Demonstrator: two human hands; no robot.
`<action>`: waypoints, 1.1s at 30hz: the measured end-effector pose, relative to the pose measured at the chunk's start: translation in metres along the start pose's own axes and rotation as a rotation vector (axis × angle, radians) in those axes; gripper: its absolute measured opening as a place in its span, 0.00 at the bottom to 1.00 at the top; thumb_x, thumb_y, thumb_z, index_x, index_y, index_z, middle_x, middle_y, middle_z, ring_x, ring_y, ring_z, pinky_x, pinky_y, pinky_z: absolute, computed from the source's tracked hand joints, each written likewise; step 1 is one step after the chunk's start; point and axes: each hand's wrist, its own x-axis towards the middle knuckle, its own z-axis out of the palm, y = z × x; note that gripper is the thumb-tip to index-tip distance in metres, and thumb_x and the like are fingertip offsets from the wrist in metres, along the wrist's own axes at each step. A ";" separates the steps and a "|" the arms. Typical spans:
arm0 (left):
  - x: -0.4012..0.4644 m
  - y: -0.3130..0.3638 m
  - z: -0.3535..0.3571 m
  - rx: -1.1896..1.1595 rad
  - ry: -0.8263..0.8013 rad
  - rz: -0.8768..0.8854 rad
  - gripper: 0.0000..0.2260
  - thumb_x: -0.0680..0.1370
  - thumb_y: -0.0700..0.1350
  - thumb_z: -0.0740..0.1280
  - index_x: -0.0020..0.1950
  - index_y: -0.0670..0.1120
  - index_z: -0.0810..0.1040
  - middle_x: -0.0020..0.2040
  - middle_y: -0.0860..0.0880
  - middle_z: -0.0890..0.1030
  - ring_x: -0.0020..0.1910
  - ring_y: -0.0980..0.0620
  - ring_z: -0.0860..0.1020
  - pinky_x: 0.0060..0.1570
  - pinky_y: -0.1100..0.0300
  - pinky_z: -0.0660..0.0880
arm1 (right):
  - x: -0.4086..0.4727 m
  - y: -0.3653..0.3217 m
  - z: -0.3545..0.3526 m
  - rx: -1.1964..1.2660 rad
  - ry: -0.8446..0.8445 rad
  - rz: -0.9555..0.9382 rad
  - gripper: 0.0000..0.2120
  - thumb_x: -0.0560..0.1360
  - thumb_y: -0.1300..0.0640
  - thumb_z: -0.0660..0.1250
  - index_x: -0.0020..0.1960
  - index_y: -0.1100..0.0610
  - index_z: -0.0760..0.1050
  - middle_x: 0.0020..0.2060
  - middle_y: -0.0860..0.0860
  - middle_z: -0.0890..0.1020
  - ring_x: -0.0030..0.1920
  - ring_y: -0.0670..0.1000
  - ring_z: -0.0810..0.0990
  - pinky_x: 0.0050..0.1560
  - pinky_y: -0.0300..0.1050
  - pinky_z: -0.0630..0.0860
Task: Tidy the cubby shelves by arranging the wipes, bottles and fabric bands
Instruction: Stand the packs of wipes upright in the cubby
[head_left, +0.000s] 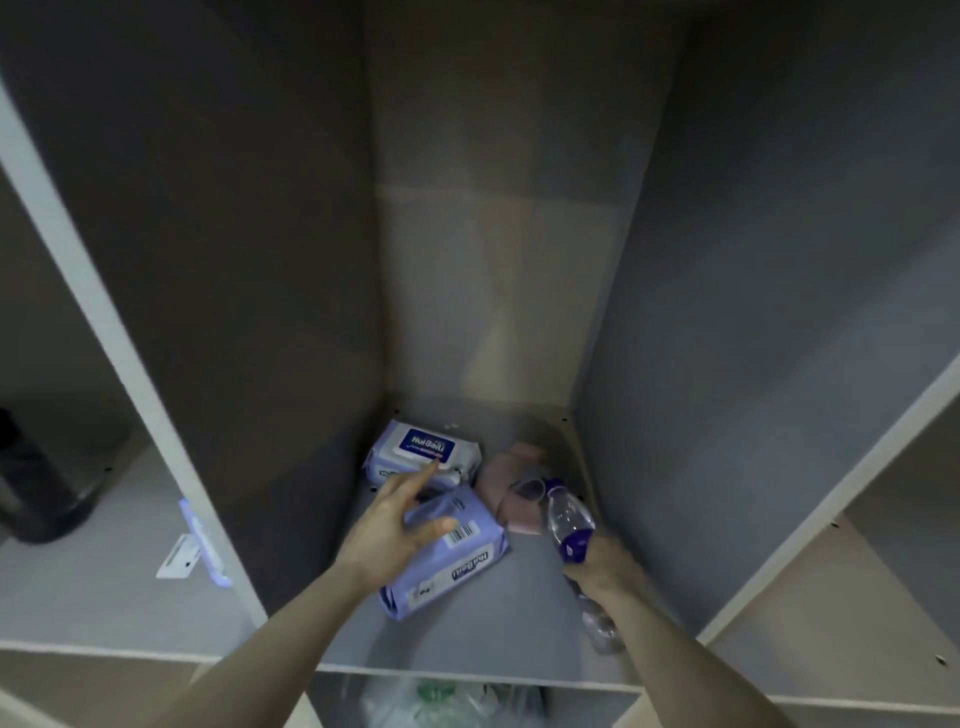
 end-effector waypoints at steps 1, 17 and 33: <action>0.000 0.002 0.000 0.011 0.001 -0.010 0.32 0.71 0.52 0.72 0.73 0.53 0.64 0.63 0.53 0.67 0.62 0.52 0.72 0.63 0.55 0.70 | 0.000 0.002 -0.001 0.094 -0.007 0.020 0.28 0.67 0.45 0.69 0.62 0.56 0.69 0.56 0.56 0.80 0.52 0.57 0.82 0.51 0.48 0.79; 0.010 -0.002 0.012 0.074 -0.079 -0.004 0.28 0.73 0.47 0.71 0.72 0.50 0.66 0.60 0.48 0.69 0.59 0.53 0.71 0.63 0.58 0.67 | -0.026 0.021 0.008 0.845 0.234 -0.108 0.34 0.56 0.53 0.76 0.58 0.52 0.66 0.55 0.57 0.78 0.54 0.58 0.79 0.58 0.56 0.75; 0.052 -0.031 0.059 0.818 -0.270 -0.100 0.51 0.63 0.68 0.67 0.76 0.58 0.40 0.74 0.43 0.60 0.72 0.42 0.61 0.67 0.48 0.60 | -0.073 -0.009 0.033 0.943 -0.259 0.090 0.29 0.60 0.65 0.80 0.58 0.64 0.73 0.46 0.57 0.82 0.41 0.43 0.84 0.36 0.34 0.78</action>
